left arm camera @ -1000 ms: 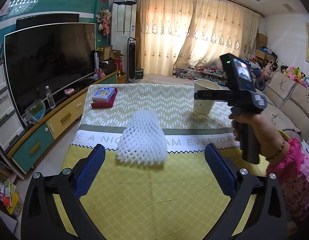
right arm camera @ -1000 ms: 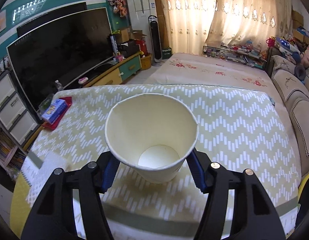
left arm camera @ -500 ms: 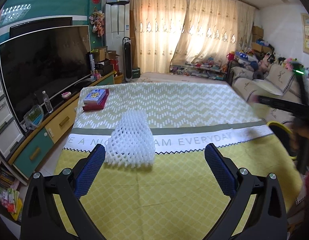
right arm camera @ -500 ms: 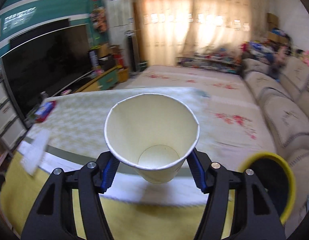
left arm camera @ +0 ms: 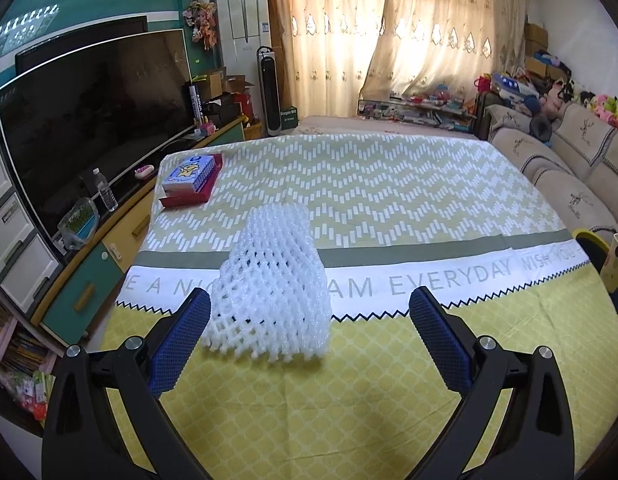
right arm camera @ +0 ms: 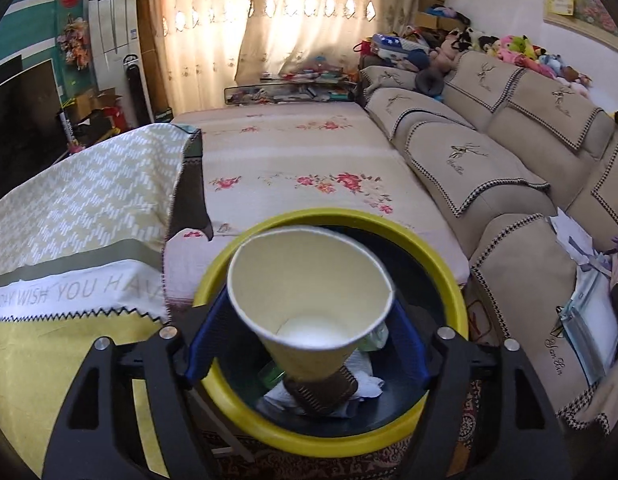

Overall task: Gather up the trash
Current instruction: 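Carry the paper cup with the right gripper and drop it into the bin, then grasp the white foam net sleeve with the left gripper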

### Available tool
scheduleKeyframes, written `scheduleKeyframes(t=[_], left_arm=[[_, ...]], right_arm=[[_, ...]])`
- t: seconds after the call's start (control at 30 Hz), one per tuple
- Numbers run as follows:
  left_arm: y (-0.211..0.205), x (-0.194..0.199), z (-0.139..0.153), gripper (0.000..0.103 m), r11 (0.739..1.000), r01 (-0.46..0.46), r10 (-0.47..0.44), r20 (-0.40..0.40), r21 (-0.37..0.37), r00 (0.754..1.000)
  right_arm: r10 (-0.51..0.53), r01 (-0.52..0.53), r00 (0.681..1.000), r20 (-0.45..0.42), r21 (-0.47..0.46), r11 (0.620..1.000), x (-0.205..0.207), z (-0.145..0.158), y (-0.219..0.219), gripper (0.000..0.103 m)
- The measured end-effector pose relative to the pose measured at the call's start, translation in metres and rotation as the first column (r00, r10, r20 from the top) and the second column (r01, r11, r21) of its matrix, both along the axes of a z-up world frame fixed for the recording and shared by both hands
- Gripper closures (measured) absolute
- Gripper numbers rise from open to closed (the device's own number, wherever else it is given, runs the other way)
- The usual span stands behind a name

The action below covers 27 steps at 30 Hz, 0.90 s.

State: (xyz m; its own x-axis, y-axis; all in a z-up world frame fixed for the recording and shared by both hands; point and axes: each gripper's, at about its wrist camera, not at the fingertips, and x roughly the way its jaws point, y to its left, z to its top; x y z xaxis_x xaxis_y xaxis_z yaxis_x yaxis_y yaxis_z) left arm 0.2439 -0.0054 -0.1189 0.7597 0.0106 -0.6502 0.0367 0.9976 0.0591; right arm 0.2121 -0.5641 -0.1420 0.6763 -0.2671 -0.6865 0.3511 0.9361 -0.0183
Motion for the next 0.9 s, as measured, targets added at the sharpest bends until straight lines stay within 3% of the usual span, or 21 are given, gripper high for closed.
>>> scheduleKeyframes(t=[0.33, 0.5, 0.57, 0.6, 0.63, 0.7, 0.77, 0.9], left_arm=[[0.006, 0.036, -0.028, 0.005, 0.998, -0.024, 0.031, -0.102, 0.064, 0.994], [0.018, 0.058, -0.04, 0.007, 0.999, -0.04, 0.044, -0.152, 0.029, 0.987], [0.023, 0.065, -0.045, 0.025, 0.999, -0.052, 0.051, -0.183, 0.001, 0.982], [0.024, 0.066, -0.045, 0.03, 0.998, -0.06, 0.06, -0.184, 0.004, 0.981], [0.025, 0.067, -0.045, 0.043, 0.998, -0.062, 0.062, -0.178, 0.007, 0.982], [0.027, 0.068, -0.044, 0.06, 0.998, -0.065, 0.069, -0.174, 0.024, 0.982], [0.028, 0.065, -0.038, 0.09, 0.998, -0.059, 0.061, -0.155, 0.013, 0.986], [0.009, 0.053, -0.018, 0.089, 1.0, 0.003, -0.002, -0.111, 0.009, 0.994]], right_arm=[[0.051, -0.05, 0.997, 0.05, -0.016, 0.999, -0.004, 0.012, 0.024, 0.031], [0.051, -0.05, 0.997, 0.062, -0.014, 0.999, -0.007, 0.019, 0.026, 0.031], [0.054, -0.053, 0.996, 0.066, -0.017, 0.998, -0.009, 0.021, 0.027, 0.03], [0.058, -0.057, 0.996, 0.07, -0.015, 0.998, -0.01, 0.023, 0.028, 0.03], [0.06, -0.059, 0.996, 0.072, -0.012, 0.998, -0.012, 0.023, 0.028, 0.03], [0.064, -0.064, 0.995, 0.081, -0.011, 0.998, -0.014, 0.026, 0.03, 0.03], [0.067, -0.066, 0.994, 0.091, -0.013, 0.998, -0.017, 0.029, 0.031, 0.03], [0.069, -0.069, 0.99, 0.122, -0.005, 0.998, -0.029, 0.039, 0.028, 0.03]])
